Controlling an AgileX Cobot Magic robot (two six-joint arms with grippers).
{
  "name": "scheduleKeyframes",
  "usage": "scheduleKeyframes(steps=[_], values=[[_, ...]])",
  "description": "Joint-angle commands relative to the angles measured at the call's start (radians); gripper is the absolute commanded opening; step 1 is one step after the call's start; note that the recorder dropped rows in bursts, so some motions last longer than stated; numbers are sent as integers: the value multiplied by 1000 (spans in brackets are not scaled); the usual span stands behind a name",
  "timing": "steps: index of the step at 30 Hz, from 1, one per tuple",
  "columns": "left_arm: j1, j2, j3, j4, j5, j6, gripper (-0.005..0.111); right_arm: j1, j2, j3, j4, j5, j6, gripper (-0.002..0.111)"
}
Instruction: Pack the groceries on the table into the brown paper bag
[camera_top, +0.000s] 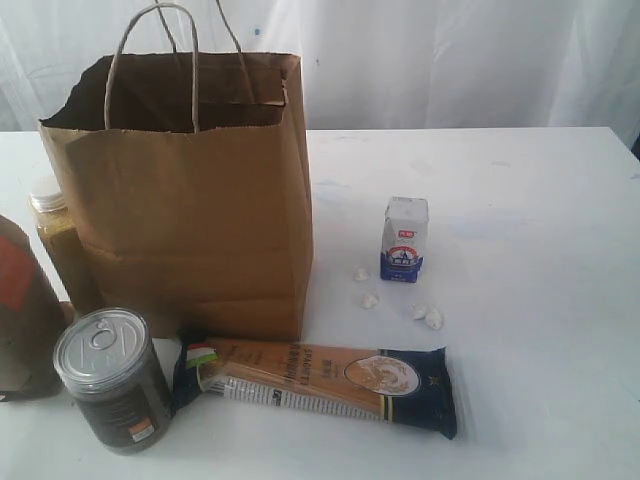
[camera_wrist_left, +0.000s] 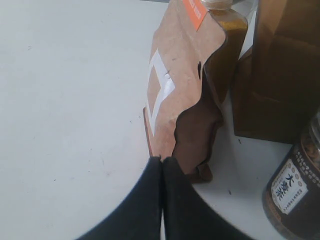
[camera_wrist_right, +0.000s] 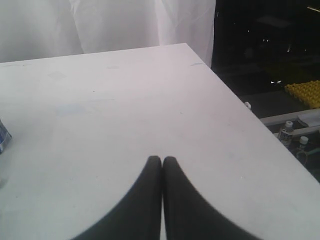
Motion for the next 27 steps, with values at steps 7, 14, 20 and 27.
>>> scheduleKeyframes(steps=[7,14,20,27], values=[[0,-5,0,-7,1,-3,0,-5,-3,1,-39,-78,-29,0],[0,-5,0,-7,1,-3,0,-5,-3,1,-39,-174,-20,0],[0,-5,0,-7,1,-3,0,-5,-3,1,-39,-191,-7,0],[0,-5,0,-7,1,-3,0,-5,-3,1,-39,-197,-7,0]])
